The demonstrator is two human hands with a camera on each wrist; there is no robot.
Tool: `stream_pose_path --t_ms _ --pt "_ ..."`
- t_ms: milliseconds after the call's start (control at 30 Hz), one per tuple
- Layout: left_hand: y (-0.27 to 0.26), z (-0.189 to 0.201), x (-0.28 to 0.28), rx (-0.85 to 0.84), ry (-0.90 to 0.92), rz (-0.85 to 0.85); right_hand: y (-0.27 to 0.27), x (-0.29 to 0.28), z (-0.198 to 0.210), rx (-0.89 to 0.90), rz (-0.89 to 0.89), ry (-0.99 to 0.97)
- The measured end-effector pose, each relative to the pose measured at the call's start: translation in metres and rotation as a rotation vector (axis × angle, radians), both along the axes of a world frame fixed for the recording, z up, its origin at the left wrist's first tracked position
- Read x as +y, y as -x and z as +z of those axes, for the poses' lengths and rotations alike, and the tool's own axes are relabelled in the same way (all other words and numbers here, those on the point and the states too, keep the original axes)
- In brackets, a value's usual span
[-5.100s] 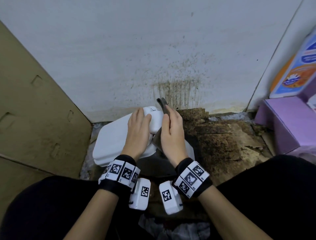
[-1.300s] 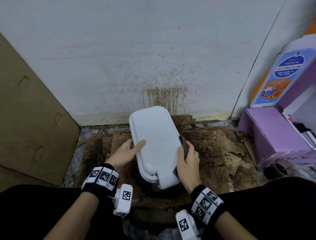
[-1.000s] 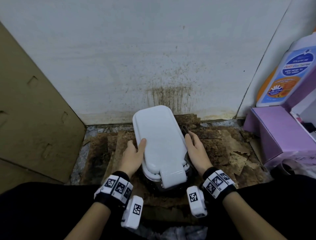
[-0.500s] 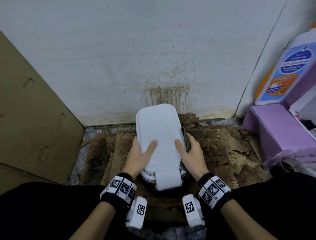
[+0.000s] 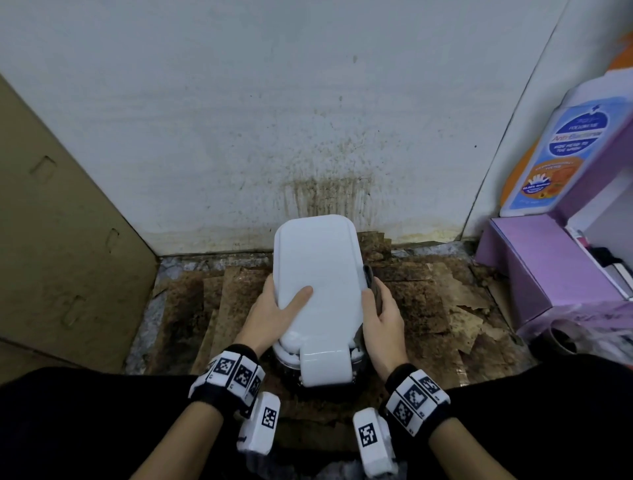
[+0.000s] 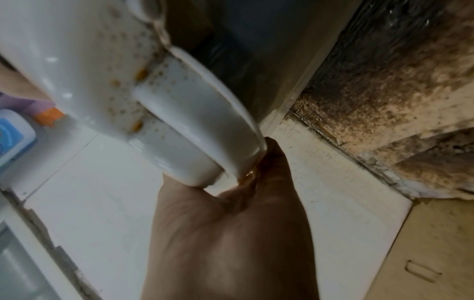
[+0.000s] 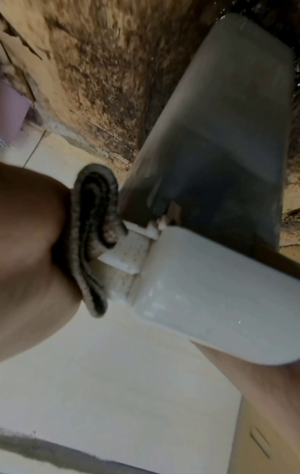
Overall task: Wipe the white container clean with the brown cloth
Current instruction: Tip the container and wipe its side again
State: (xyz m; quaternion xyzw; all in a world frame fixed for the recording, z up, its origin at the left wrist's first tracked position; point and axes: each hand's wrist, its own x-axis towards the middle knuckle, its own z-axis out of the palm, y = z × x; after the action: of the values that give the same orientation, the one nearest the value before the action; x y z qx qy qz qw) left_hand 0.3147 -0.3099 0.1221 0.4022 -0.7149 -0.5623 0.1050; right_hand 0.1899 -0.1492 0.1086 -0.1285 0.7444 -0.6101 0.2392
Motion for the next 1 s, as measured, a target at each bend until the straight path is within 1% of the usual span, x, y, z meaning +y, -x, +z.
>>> stream_pose_path --t_ms 67,100,167,200,267,333,467,567,700,800,867,933,1000 --pt "0.0 0.001 -0.001 -0.053 0.028 -0.003 0.001 0.001 -0.001 -0.028 -0.01 0.021" --pt "0.0 0.002 -0.002 -0.118 0.067 -0.003 0.0 0.001 -0.001 -0.032 -0.009 0.038" --pt "-0.001 0.008 -0.002 -0.289 0.229 -0.013 -0.001 0.001 0.001 -0.026 0.004 0.06" --pt "-0.003 0.012 -0.001 -0.327 0.341 -0.011 -0.003 0.0 0.002 -0.019 0.01 0.064" --pt "-0.007 0.02 0.001 -0.277 0.541 -0.034 -0.007 -0.001 0.004 -0.019 0.021 0.078" --pt "-0.01 0.022 0.001 -0.217 0.623 -0.062 -0.01 -0.005 0.004 -0.032 0.029 0.099" --pt "-0.01 0.027 0.006 -0.129 0.627 -0.111 -0.019 -0.011 0.006 -0.04 0.062 0.127" --pt "-0.008 0.028 0.014 -0.103 0.577 -0.146 -0.024 -0.016 0.004 -0.075 0.105 0.164" --pt "-0.01 0.027 0.019 -0.071 0.509 -0.138 -0.023 -0.022 0.002 -0.227 0.216 0.249" --pt "-0.011 0.025 0.019 -0.098 0.483 -0.105 -0.025 -0.027 0.0 -0.334 0.274 0.283" --pt "-0.014 0.022 0.015 -0.122 0.532 -0.077 -0.029 -0.031 -0.008 -0.365 0.249 0.274" --pt "-0.02 0.017 0.008 -0.131 0.592 -0.054 -0.034 -0.034 -0.016 -0.381 0.182 0.28" --pt "-0.026 0.012 0.001 -0.134 0.614 -0.044 -0.04 -0.034 -0.018 -0.329 0.133 0.287"
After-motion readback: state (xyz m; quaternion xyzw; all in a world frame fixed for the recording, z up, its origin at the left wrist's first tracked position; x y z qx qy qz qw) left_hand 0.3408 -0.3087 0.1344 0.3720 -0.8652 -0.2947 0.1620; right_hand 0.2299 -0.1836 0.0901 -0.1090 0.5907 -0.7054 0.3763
